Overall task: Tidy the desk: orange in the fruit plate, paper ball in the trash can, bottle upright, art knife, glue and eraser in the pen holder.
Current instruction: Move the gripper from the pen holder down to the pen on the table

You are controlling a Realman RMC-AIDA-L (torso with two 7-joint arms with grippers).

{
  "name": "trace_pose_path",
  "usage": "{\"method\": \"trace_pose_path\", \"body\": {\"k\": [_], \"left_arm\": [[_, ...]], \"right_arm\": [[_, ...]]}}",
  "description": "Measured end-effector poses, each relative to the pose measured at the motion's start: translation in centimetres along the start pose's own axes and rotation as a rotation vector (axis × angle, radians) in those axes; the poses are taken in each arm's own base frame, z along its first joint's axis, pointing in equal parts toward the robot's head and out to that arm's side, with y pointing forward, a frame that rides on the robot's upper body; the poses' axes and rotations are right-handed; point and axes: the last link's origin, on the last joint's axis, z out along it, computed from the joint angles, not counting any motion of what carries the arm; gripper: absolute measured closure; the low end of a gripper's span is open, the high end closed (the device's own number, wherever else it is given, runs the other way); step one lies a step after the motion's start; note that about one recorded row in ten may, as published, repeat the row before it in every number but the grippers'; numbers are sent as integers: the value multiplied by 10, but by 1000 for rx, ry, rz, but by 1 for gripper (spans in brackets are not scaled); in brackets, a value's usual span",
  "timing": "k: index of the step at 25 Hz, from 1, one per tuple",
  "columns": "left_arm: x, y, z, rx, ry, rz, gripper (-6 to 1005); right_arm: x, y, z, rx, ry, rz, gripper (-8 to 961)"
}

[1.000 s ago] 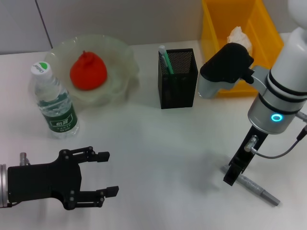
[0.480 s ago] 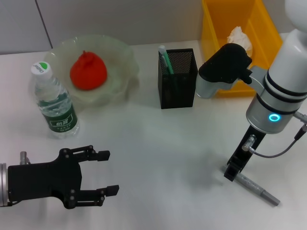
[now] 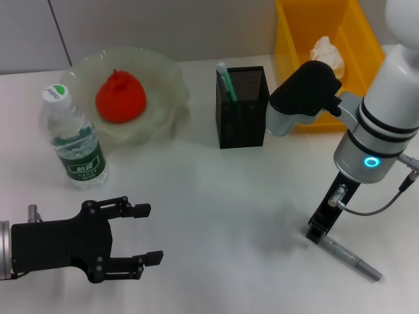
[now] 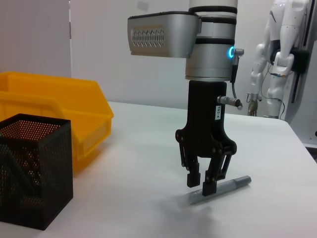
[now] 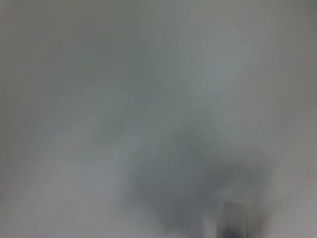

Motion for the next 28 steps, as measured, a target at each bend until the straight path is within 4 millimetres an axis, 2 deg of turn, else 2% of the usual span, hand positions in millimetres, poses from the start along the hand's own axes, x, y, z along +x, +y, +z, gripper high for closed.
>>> {"method": "trace_pose_path", "body": {"k": [6,16,28], "left_arm": [[0,0,0,-1,-1,0,197],[0,-1,0,0,-2,2,197],[0,-1,-1,2,-2,0,197]], "right_arm": [[1,0,2,-1,2,4,638],[1,0,4,4,2,3,635],[1,-1,6,2,3,7,688]]}}
